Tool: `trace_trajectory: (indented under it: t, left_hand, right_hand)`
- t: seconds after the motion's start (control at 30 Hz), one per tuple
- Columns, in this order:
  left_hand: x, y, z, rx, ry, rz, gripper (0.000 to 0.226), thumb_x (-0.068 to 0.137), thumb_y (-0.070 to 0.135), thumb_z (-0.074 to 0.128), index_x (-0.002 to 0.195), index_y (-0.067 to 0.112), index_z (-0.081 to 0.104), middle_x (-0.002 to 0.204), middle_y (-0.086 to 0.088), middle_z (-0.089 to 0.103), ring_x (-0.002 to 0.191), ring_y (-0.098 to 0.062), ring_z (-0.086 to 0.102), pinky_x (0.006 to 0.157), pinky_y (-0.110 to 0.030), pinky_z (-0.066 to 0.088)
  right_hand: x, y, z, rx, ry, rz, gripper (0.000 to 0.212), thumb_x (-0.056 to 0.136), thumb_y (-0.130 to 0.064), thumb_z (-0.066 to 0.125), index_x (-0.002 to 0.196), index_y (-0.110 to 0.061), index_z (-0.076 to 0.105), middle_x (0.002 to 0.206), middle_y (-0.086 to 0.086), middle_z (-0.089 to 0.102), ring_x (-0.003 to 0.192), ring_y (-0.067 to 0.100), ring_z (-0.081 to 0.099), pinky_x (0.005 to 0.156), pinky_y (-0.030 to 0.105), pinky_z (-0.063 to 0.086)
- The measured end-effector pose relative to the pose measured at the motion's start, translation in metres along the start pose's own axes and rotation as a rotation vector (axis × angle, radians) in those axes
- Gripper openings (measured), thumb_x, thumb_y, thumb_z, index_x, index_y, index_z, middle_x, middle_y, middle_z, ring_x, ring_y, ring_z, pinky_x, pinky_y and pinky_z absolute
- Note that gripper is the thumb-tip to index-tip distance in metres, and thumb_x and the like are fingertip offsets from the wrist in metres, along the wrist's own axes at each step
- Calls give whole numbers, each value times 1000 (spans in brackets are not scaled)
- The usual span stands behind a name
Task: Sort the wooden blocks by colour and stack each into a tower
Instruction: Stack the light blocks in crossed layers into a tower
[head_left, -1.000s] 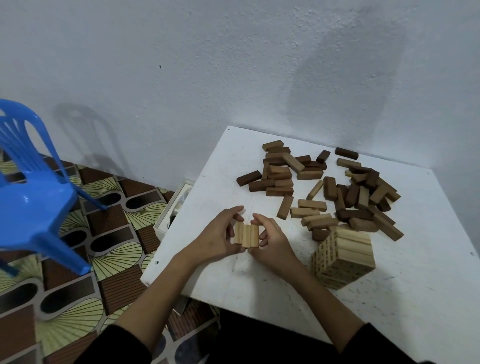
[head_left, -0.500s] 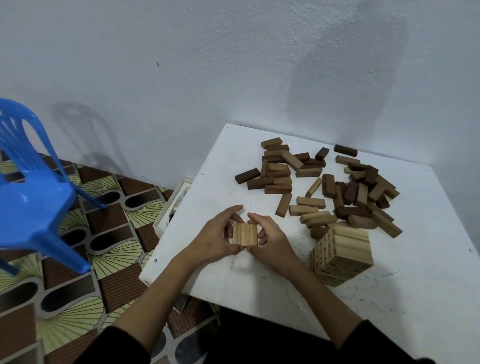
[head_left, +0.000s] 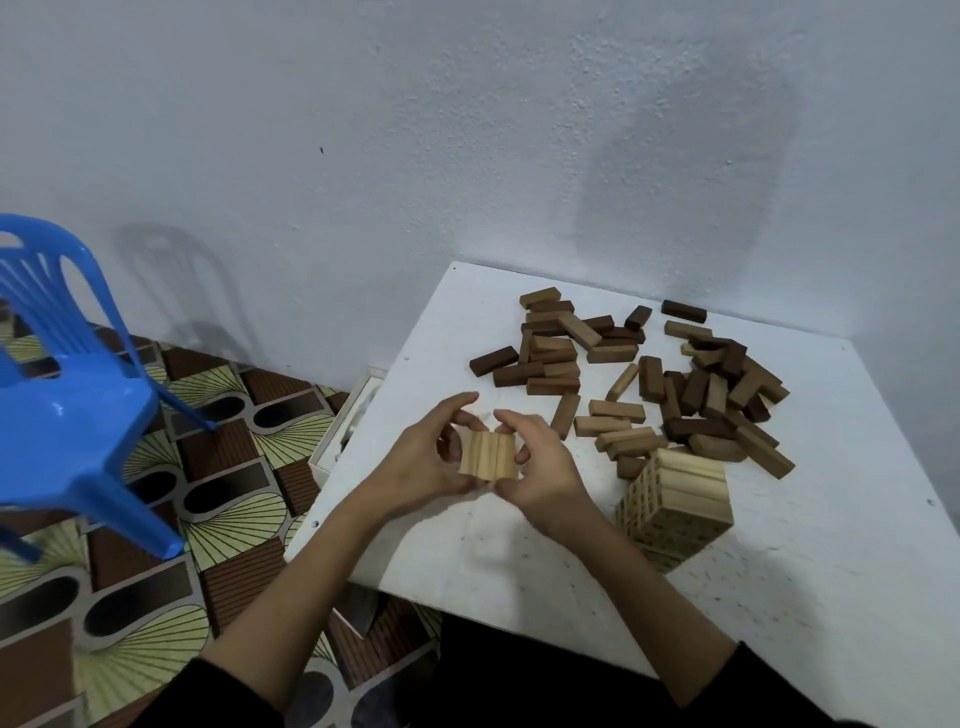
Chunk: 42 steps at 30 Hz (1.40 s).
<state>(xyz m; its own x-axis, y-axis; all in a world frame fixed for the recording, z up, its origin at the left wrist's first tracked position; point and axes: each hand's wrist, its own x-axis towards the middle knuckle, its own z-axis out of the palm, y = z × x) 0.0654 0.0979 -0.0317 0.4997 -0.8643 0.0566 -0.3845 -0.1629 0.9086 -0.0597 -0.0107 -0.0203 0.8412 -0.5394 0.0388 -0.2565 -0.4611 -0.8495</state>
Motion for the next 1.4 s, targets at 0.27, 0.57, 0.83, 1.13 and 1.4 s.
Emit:
trace_trajectory:
  t: [0.27, 0.57, 0.83, 1.13, 1.4]
  left_hand:
    - [6, 84, -19, -74, 13, 195, 90, 61, 6, 81, 136, 32, 39, 107, 9, 62, 78, -7, 49, 75, -15, 43]
    - [19, 130, 34, -39, -77, 286, 94, 63, 11, 83, 144, 23, 35, 111, 7, 57, 109, -9, 55, 93, -23, 46]
    - [21, 130, 88, 39, -200, 276, 98, 67, 17, 84, 146, 31, 29, 111, 11, 54, 104, -7, 50, 86, -16, 43]
    - [18, 128, 99, 151, -219, 282, 96, 70, 19, 82, 148, 28, 26, 108, 16, 49, 103, -4, 45, 81, -4, 37]
    - [17, 122, 98, 193, -250, 267, 98, 70, 24, 82, 148, 28, 24, 112, 22, 45, 114, -6, 39, 86, 0, 30]
  right_hand:
    - [-18, -74, -80, 37, 22, -67, 81, 69, 1, 78, 134, -32, 42, 110, -14, 50, 79, -4, 48, 72, 17, 46]
    - [-50, -60, -148, -71, 100, -58, 76, 66, -7, 82, 123, -43, 48, 118, -10, 54, 109, 12, 52, 85, 26, 50]
    - [-81, -10, -169, -38, 85, 109, 74, 69, -10, 82, 124, -44, 47, 125, -11, 53, 119, 9, 47, 78, 13, 41]
    - [-89, 8, -169, -82, 61, 81, 77, 68, -14, 83, 130, -38, 44, 118, -16, 53, 117, 9, 47, 99, 32, 44]
    - [-87, 13, -167, -113, 35, 68, 84, 67, -22, 84, 138, -31, 39, 127, -8, 51, 124, 14, 44, 105, 43, 41]
